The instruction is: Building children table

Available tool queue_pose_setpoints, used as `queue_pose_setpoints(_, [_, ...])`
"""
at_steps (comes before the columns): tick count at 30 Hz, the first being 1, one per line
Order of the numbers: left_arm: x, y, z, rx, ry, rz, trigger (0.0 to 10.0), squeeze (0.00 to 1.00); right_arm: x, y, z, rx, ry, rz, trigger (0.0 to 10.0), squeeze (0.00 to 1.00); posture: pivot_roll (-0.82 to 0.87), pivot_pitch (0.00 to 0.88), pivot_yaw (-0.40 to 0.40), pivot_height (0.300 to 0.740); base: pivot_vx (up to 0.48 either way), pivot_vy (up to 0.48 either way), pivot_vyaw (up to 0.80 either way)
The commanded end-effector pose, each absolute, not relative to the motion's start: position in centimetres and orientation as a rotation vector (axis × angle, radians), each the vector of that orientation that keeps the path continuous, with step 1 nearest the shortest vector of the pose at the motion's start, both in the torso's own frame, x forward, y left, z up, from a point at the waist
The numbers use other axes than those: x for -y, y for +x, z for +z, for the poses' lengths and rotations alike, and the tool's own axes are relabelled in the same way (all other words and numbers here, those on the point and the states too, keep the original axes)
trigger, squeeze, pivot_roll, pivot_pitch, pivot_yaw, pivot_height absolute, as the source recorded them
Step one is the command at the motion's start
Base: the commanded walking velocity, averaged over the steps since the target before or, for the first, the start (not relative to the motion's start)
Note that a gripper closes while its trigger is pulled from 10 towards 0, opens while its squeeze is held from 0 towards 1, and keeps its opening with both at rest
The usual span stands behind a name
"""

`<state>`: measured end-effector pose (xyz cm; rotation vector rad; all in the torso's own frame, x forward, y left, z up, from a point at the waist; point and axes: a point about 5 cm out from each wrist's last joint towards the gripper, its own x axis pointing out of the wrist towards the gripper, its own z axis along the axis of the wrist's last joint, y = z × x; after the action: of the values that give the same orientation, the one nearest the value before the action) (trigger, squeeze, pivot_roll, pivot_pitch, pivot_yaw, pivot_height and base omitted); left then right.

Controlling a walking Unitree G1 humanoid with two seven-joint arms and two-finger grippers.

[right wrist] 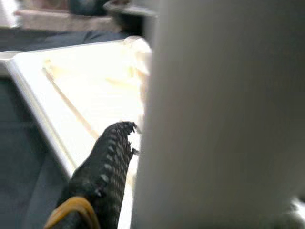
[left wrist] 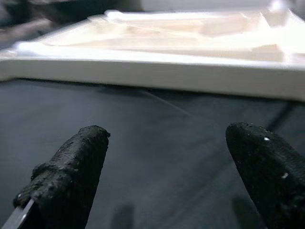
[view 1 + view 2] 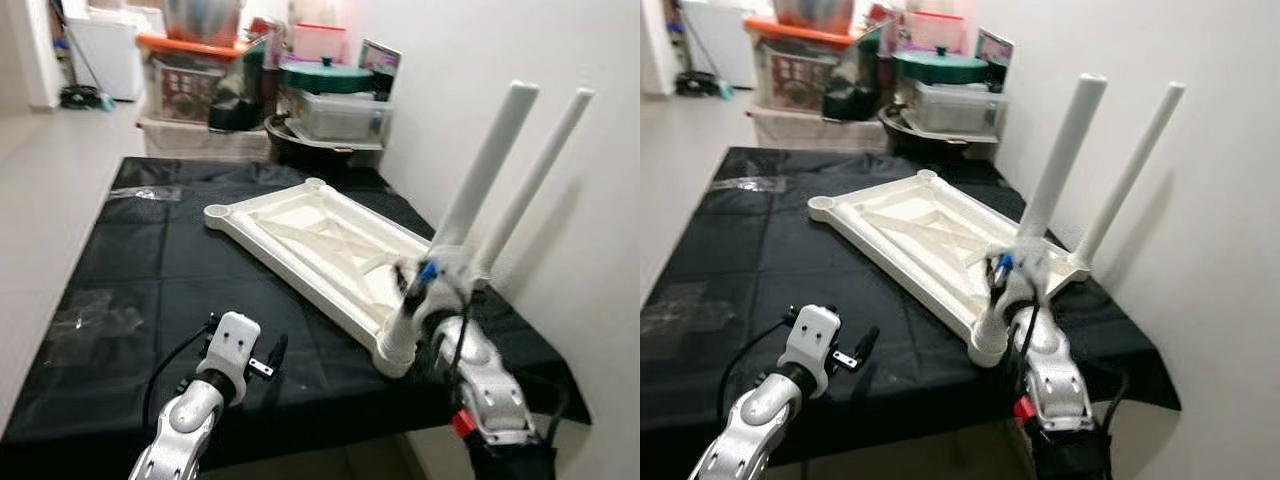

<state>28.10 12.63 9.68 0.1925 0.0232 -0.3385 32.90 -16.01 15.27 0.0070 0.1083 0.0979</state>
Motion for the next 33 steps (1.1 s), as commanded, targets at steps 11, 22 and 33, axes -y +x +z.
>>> queue_pose_setpoints(11, [-12.4,28.3,9.8,-0.021,0.200,-0.356,10.0,0.00,15.4,30.8,19.7,-0.013,0.045,0.893,10.0,0.00,0.09,0.000,-0.132,0.740,0.000,0.000,0.00])
queue_pose_setpoints(22, [-12.5,28.2,9.8,-0.021,0.206,-0.359,10.0,0.00,15.9,32.7,15.7,-0.158,-0.007,0.656,0.0,0.00,0.09,0.000,-0.128,0.740,0.000,0.000,0.00])
queue_pose_setpoints(33, [-12.5,28.1,9.7,-0.024,0.206,-0.358,10.0,0.00,20.0,31.7,12.1,-0.263,0.042,-0.215,10.0,0.00,0.09,0.000,-0.130,0.740,0.000,0.000,0.00])
